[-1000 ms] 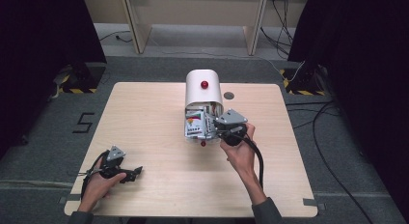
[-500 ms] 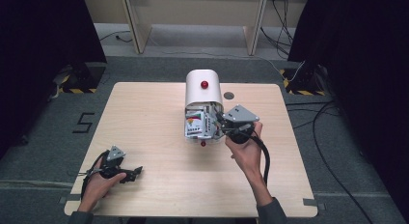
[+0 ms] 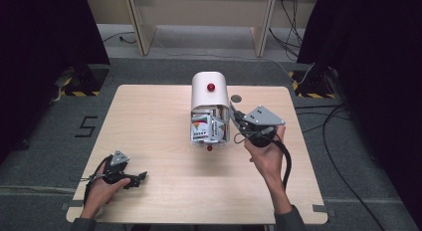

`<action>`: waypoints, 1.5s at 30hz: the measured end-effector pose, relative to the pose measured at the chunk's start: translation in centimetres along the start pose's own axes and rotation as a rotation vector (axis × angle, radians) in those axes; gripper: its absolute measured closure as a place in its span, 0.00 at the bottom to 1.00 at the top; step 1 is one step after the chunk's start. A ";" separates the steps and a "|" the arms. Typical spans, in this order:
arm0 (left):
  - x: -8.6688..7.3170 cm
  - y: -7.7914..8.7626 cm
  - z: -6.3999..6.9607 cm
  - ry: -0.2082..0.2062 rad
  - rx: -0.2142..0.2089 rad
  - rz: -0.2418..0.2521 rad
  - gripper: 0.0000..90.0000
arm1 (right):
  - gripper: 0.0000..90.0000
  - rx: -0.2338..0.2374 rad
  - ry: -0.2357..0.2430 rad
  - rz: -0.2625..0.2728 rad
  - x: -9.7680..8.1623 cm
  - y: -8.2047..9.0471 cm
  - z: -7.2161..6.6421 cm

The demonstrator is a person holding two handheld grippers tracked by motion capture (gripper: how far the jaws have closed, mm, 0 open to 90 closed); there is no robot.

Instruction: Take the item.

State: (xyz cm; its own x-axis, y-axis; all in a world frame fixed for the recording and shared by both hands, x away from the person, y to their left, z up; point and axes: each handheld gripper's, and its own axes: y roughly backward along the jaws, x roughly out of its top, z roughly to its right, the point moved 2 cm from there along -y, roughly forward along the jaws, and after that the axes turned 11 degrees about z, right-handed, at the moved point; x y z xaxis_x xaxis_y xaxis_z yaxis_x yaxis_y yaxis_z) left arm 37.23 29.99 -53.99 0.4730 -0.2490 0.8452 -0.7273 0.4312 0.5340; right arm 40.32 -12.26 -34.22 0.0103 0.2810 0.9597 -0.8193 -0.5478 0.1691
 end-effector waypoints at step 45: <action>0.0 0.0 0.0 -0.002 0.001 0.000 0.00 | 0.97 -0.101 -0.082 -0.068 -7.8 2.2 3.8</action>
State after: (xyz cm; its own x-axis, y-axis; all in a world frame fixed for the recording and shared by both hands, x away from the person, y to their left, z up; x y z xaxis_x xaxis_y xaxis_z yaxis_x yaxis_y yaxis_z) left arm 37.23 30.00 -53.99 0.4720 -0.2507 0.8452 -0.7275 0.4307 0.5340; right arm 40.61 -18.72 -40.50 0.1112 0.2467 0.9627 -0.8685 -0.4467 0.2148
